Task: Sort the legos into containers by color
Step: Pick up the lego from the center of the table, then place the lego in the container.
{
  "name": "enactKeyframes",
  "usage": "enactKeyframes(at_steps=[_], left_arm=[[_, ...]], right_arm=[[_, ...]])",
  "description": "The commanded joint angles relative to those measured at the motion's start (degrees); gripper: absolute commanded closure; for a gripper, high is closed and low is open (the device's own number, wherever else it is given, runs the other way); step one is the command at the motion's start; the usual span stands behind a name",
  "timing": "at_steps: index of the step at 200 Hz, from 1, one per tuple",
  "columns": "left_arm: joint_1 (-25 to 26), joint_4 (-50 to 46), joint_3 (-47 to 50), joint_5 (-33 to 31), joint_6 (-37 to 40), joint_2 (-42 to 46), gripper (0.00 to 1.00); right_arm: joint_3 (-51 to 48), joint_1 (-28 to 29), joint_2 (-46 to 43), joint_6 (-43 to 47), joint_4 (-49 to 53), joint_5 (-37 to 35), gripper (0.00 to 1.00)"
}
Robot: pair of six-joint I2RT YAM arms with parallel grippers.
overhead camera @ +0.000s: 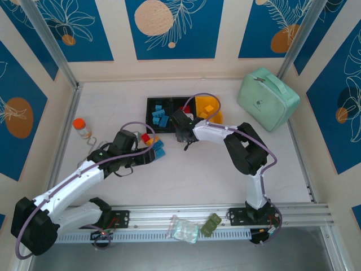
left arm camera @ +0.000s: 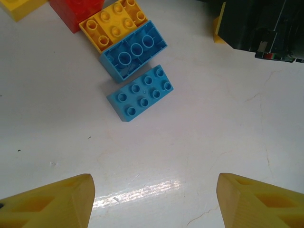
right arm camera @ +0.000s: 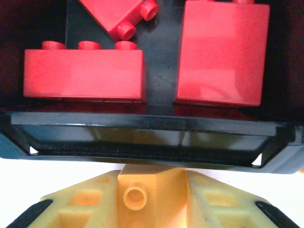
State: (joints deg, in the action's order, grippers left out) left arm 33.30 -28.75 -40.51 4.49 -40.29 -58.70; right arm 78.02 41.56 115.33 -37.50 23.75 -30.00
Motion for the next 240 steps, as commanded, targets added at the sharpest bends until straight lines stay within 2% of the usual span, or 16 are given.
enactKeyframes(at_steps=[1, 82, 134, 190, 240], left_arm=[[0.5, 0.4, 0.4, 1.0, -0.7, -0.5, 0.32], [0.4, 2.9, -0.2, 2.2, -0.7, -3.2, 0.32], [0.4, 3.9, -1.0, 2.9, -0.8, -4.4, 0.32], [0.4, 4.7, -1.5, 3.6, -1.0, -5.2, 0.32], [0.5, 4.7, -1.8, 3.7, -0.8, -5.6, 0.32]], right_arm=[[-0.2, 1.1, -0.5, 0.0, 1.6, 0.7, 0.70], [-6.9, 3.8, -12.4, 0.9, 2.5, 0.5, 0.75], [-9.5, 3.3, -20.8, 2.1, 4.7, 0.1, 0.76], [-9.7, -0.6, -26.7, 3.4, 6.4, 1.3, 0.76], [-7.3, -7.5, -27.1, 6.3, 6.4, 3.0, 0.76]])
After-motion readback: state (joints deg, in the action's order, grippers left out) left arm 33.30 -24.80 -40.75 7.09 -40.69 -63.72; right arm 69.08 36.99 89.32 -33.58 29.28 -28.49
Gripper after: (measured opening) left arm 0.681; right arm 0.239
